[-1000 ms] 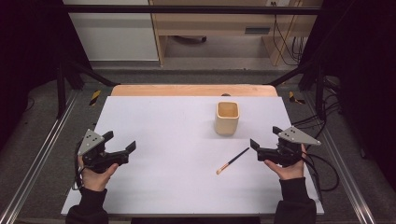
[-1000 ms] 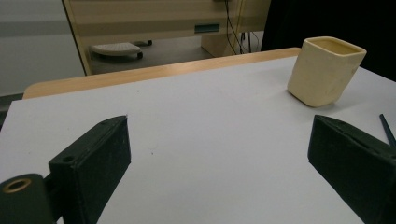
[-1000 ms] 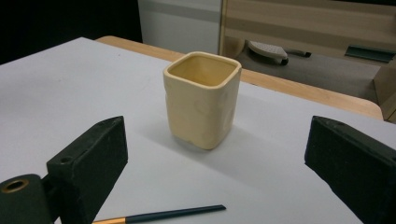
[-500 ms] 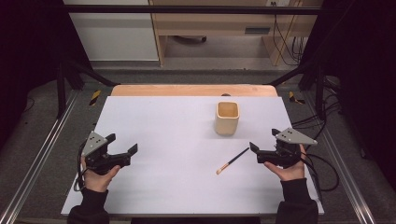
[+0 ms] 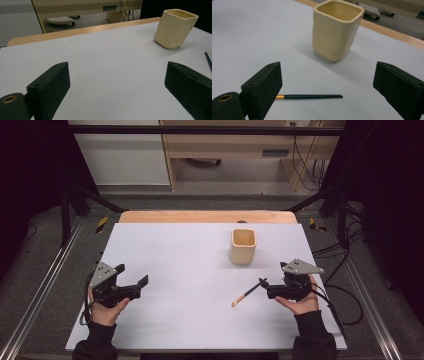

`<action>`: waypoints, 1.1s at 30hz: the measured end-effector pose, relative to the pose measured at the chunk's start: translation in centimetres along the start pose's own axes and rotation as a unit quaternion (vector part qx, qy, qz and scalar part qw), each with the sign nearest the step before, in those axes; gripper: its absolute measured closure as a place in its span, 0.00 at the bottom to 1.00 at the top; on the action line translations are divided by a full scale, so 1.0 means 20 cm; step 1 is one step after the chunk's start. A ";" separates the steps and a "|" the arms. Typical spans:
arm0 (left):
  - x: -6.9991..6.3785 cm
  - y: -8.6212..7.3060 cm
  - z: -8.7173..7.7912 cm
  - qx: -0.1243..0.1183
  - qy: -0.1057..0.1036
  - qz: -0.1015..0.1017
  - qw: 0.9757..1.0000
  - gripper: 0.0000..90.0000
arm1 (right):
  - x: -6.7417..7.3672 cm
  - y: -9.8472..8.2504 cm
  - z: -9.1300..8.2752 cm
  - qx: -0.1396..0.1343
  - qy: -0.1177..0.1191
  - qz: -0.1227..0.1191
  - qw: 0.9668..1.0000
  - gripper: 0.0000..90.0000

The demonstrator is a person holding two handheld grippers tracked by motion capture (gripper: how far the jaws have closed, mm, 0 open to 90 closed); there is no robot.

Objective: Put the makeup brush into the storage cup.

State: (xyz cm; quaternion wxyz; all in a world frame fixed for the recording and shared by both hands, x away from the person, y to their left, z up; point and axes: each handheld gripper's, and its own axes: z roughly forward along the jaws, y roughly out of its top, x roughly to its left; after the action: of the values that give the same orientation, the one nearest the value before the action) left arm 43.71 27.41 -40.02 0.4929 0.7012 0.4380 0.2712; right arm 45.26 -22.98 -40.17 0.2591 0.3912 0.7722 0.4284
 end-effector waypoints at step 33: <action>-0.01 -0.01 0.02 0.009 0.000 0.010 1.000 0.07 | 0.08 -0.17 0.33 0.115 0.062 -0.054 0.990 0.19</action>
State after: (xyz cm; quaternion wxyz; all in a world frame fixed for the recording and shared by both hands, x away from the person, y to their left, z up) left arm 43.83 27.21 -40.30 0.4841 0.7095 0.4336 0.2725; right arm 47.99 -19.64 -46.50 0.1862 0.3486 0.8512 0.3454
